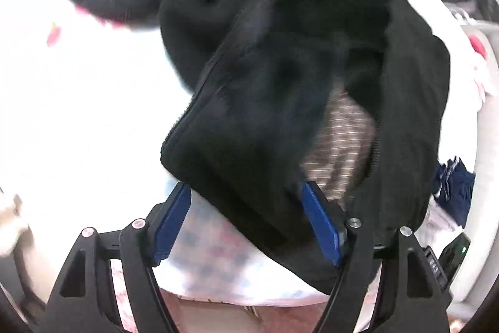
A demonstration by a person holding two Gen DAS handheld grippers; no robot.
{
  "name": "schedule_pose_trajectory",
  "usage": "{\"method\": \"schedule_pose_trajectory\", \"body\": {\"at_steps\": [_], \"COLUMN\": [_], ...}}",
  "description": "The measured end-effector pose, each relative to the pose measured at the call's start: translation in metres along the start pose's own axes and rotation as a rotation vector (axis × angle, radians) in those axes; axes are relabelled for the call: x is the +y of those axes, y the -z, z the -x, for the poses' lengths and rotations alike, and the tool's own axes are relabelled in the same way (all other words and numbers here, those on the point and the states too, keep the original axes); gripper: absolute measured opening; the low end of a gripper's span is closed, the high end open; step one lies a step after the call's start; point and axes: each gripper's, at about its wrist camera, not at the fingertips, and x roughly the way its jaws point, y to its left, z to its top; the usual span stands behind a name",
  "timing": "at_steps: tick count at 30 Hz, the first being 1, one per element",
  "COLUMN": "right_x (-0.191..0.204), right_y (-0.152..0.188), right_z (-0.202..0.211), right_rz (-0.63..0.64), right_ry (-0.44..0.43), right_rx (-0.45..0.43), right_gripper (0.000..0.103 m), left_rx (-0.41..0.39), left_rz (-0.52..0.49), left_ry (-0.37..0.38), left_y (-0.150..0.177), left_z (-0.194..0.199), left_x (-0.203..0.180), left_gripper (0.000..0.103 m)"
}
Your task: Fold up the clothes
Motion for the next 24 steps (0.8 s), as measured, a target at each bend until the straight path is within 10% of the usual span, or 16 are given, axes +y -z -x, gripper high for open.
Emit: {"method": "schedule_pose_trajectory", "body": {"at_steps": [7, 9, 13, 15, 17, 19, 21, 24], "right_x": [-0.012, -0.012, -0.001, 0.006, 0.006, 0.007, 0.020, 0.038], "right_y": [0.022, 0.022, 0.009, 0.006, 0.004, 0.002, 0.000, 0.001], "right_z": [-0.026, -0.029, -0.027, -0.032, -0.046, -0.052, -0.035, 0.004], "right_rz": [-0.135, -0.143, -0.092, -0.065, -0.059, -0.054, -0.012, 0.017], "right_ry": [-0.029, -0.086, -0.154, -0.136, -0.096, -0.062, -0.037, -0.045], "right_rx": [0.056, 0.072, 0.066, 0.059, 0.073, 0.074, 0.039, 0.001], "right_gripper": [0.084, 0.061, 0.045, 0.049, 0.069, 0.055, 0.014, 0.011], "left_rx": [0.043, 0.028, 0.014, 0.023, 0.027, 0.021, 0.016, 0.031], "left_rz": [0.121, 0.047, 0.060, 0.079, 0.048, -0.020, -0.014, -0.055], "left_ry": [0.219, 0.227, 0.238, 0.230, 0.180, 0.076, -0.027, -0.077], "left_y": [-0.026, -0.030, -0.040, -0.044, -0.048, -0.050, -0.047, -0.040], "left_z": [-0.034, -0.031, -0.034, -0.047, -0.049, -0.044, -0.026, 0.003], "left_x": [0.009, -0.002, 0.007, 0.009, 0.000, -0.015, -0.023, -0.035], "left_gripper": [0.074, 0.043, 0.036, 0.055, 0.052, 0.022, 0.016, 0.015]}}
